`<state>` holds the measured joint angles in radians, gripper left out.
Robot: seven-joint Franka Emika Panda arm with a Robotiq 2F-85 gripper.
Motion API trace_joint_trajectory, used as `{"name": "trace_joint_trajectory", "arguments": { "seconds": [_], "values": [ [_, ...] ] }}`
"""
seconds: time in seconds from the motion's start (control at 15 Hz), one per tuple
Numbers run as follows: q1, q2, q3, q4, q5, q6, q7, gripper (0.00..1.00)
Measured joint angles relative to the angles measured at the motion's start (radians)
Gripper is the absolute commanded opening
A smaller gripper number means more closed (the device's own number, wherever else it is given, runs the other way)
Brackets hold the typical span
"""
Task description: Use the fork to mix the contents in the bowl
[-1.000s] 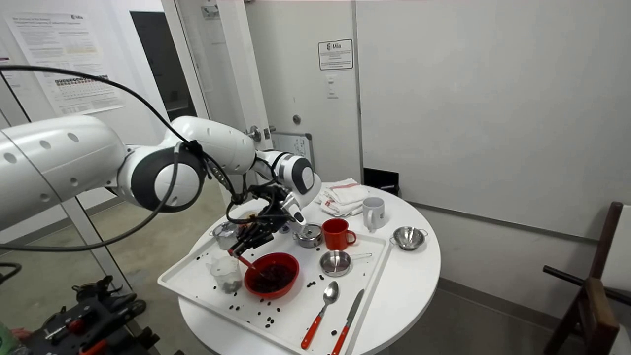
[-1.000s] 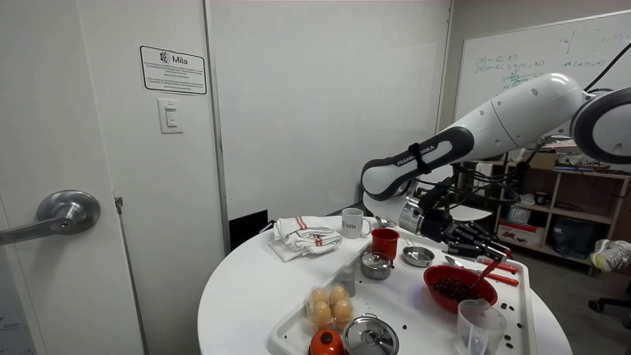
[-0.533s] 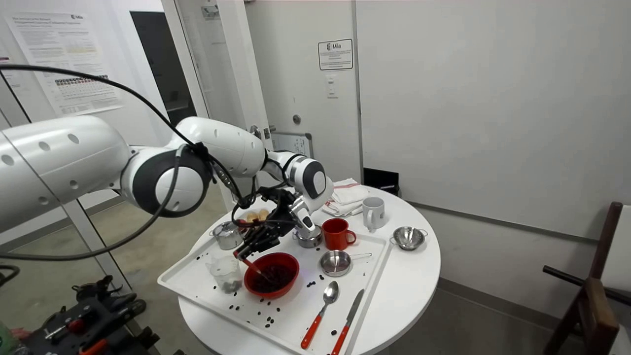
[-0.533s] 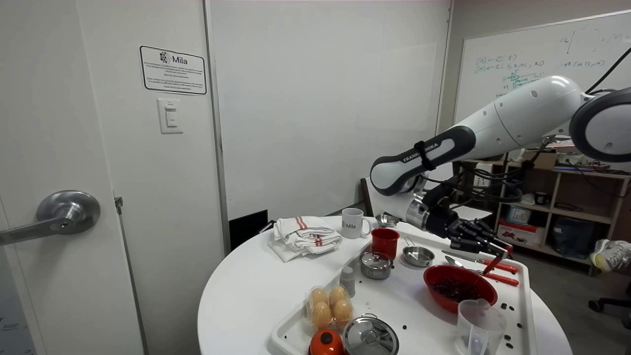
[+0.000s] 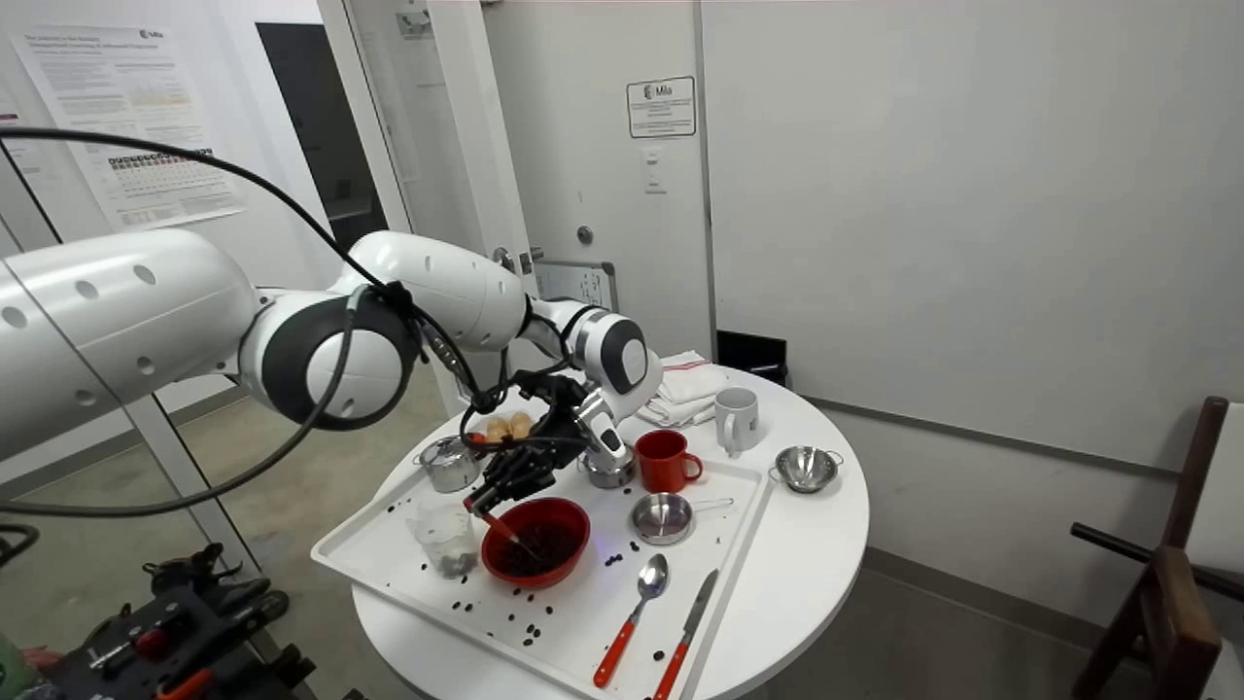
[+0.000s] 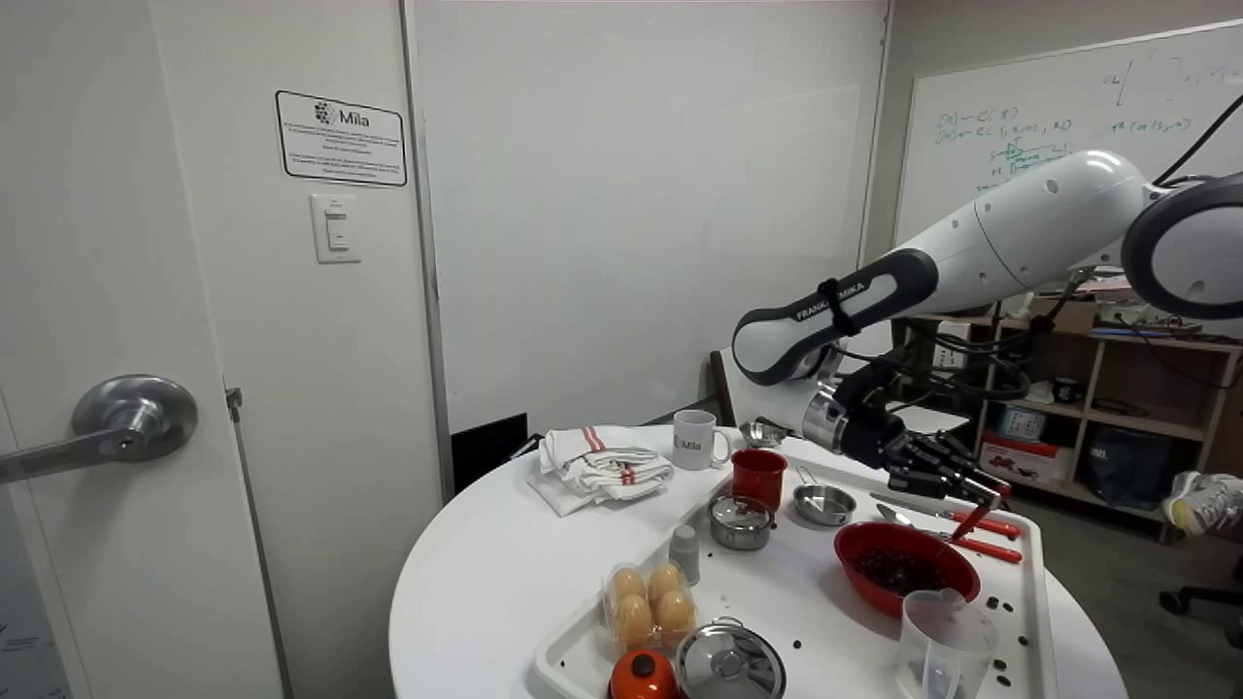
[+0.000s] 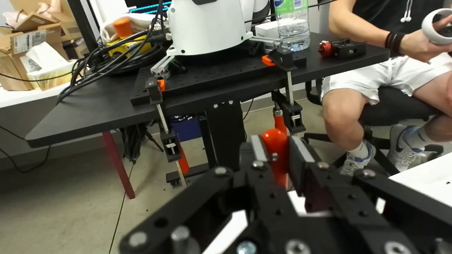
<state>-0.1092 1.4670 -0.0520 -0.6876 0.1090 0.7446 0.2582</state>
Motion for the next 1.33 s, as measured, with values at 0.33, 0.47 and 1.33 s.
{"name": "trace_joint_trajectory", "arguments": {
  "seconds": [0.33, 0.47, 1.33],
  "values": [
    [0.046, 0.0, 0.002, 0.019, -0.013, 0.0, -0.002, 0.07],
    [0.067, -0.001, 0.002, 0.022, -0.013, -0.002, 0.0, 0.07],
    [0.074, 0.009, -0.003, -0.06, -0.021, 0.02, 0.018, 0.08]
  ]
}}
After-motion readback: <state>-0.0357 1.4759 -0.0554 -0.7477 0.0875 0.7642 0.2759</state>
